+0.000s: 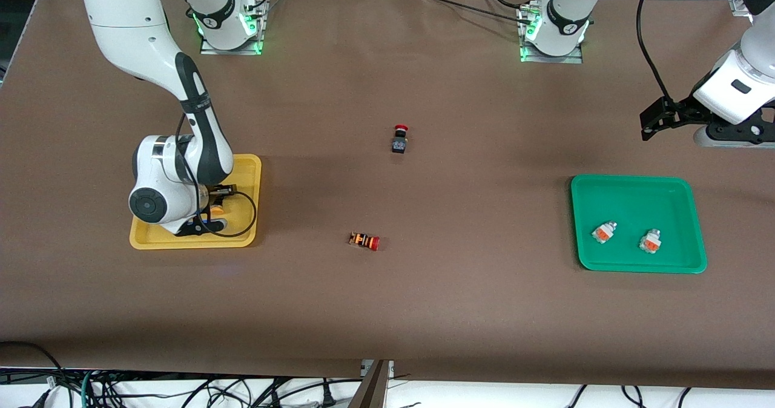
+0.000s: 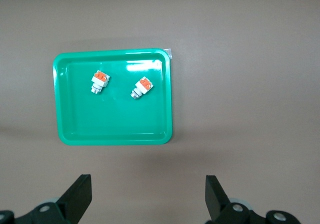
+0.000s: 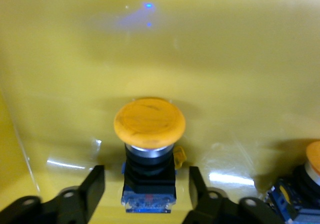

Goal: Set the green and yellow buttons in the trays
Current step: 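Open the right gripper in the yellow tray and raise it to rest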

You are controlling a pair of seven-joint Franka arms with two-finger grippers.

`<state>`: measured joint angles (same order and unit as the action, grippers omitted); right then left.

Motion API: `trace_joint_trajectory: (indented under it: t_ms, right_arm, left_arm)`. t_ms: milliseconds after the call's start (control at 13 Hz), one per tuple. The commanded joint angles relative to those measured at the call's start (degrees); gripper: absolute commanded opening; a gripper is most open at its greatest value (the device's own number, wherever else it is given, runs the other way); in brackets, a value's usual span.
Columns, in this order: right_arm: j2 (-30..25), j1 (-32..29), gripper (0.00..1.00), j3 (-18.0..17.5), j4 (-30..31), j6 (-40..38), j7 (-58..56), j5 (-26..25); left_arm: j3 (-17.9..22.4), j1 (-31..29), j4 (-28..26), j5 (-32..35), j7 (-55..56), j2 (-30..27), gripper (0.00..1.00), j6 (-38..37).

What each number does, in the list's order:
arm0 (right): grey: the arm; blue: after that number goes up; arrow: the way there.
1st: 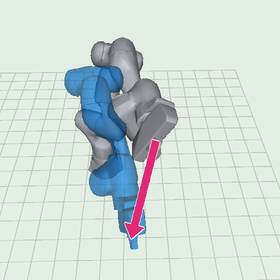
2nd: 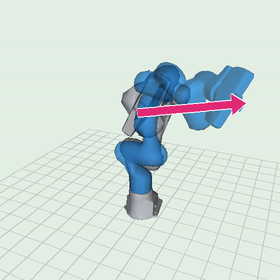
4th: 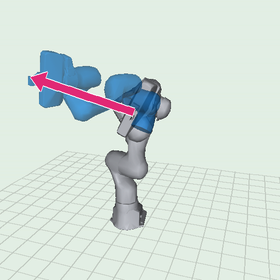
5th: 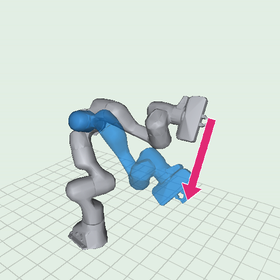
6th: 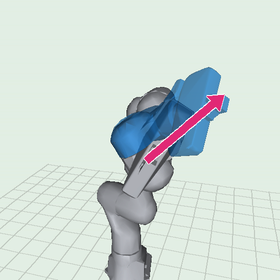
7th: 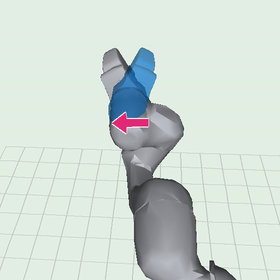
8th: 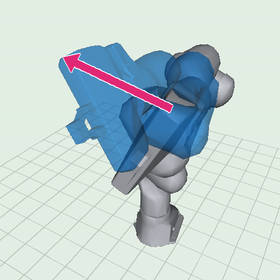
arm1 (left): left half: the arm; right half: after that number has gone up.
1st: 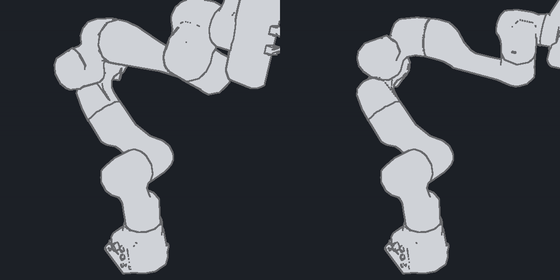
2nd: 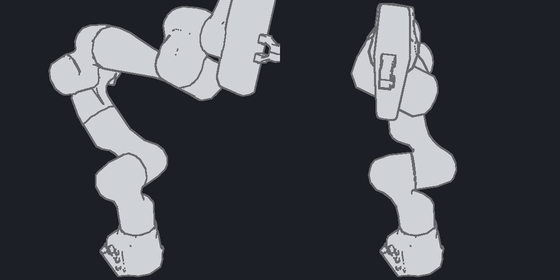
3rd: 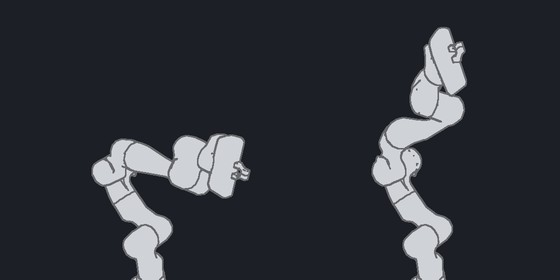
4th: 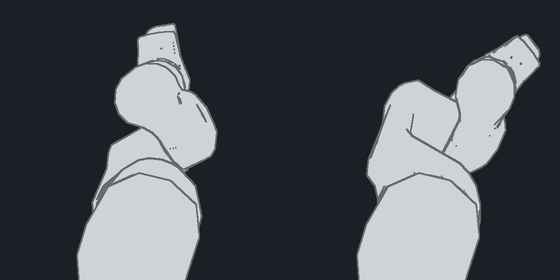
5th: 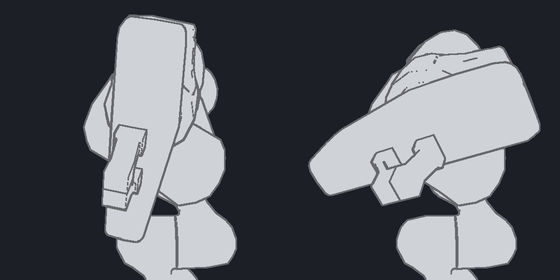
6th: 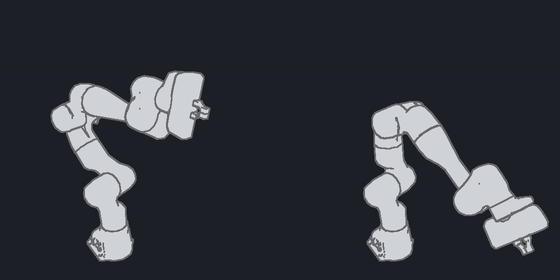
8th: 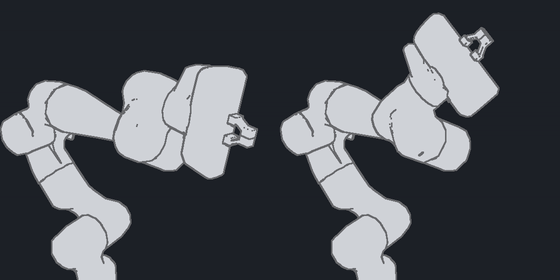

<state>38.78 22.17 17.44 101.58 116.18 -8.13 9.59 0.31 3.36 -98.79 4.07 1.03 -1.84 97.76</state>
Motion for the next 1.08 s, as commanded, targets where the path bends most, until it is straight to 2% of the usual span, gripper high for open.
trace_joint_trajectory:
  t_ms: [0, 617, 1003]
  right_arm:
    - [-0.99, 0.24, 0.99, 0.05, -0.41, 0.1, -0.22, 1.05]
    - [-2.22, -0.64, 0.99, 0.75, -12.97, -7.19, -1.1, 0.7]
    - [-3.54, -0.73, 0.99, 2.68, -16.85, -11.32, -1.1, 0.7]
  left_arm:
    - [0.66, 0.33, 2.02, -1.35, -0.5, 0.61, 1.0, -1.61]
    - [0.04, 0.59, 2.9, -1.35, -0.85, 0.79, 1.0, -2.05]
    - [0.04, 0.68, 2.9, -1.35, -0.76, 0.79, 1.0, -2.22]
